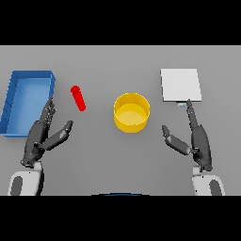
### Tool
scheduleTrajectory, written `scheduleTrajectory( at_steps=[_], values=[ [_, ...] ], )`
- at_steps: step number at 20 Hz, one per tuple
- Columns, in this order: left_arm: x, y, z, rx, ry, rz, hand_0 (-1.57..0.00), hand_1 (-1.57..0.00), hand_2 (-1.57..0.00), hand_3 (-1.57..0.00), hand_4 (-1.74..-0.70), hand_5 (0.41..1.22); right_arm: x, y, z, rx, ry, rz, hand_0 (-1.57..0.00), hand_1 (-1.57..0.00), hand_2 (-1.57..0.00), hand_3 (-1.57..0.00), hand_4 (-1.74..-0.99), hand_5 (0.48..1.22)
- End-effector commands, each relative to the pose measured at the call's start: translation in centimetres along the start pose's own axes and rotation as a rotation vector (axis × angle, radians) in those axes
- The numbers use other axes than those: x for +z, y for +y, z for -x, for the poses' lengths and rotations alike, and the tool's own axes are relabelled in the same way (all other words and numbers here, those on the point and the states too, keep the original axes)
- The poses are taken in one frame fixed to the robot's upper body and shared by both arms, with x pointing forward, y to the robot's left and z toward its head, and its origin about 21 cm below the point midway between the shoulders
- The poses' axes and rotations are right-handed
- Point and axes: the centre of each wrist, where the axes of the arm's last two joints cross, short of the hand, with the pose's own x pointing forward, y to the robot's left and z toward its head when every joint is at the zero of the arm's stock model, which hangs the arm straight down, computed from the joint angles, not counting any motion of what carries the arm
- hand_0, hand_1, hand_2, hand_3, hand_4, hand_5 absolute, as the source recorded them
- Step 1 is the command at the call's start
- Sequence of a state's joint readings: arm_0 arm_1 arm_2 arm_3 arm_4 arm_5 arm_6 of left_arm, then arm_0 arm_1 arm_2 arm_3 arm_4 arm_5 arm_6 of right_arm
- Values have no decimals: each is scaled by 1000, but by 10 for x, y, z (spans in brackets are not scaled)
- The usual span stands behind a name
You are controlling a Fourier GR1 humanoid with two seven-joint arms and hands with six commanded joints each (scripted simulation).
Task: Pick up the red beaker and tilt it to pour out 1 green nut into yellow bowl. Pick up the yellow bowl and place it on the metallic measuring scale.
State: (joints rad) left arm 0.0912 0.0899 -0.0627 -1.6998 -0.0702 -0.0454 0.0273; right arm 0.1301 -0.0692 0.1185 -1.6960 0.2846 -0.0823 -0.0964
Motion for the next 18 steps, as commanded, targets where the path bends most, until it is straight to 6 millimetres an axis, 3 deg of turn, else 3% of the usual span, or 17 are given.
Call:
scheduleTrajectory(
  at_steps=[1, 5, 7, 11, 13, 18],
  values=[
    [1, 0, -1, -9, 3, -2, 1, 1, 1, 1, -1164, 602, -2, -1, -2, -6, 10, 6, 1, 1, 1, 1, -1173, 593],
    [-4, -5, 3, -49, 23, 19, 1, 1, 1, 1, -1163, 604, 3, 0, -4, -51, 0, -18, 1, 1, 1, 1, -1212, 607],
    [-18, -16, 12, -50, 32, 39, 1, 1, 1, 1, -1191, 611, 4, -4, -3, -37, -10, -19, 1, 1, 1, 1, -1230, 617],
    [-48, -19, 19, -87, 34, 28, 1, 1, 1, 1, -1227, 629, 3, -9, -3, -46, -15, -18, 1, 1, 1, 1, -1260, 633],
    [-58, -24, 25, -87, 37, 44, 1, 1, 1, 1, -1240, 641, 0, -3, -5, -67, -14, -25, 1, 1, 1, 1, -1273, 632],
    [-83, -21, 28, -100, 23, 41, 1, 1, 1, 1, -1271, 677, -1, -9, -4, -47, -22, -18, 1, 1, 1, 1, -1268, 635]
  ],
)
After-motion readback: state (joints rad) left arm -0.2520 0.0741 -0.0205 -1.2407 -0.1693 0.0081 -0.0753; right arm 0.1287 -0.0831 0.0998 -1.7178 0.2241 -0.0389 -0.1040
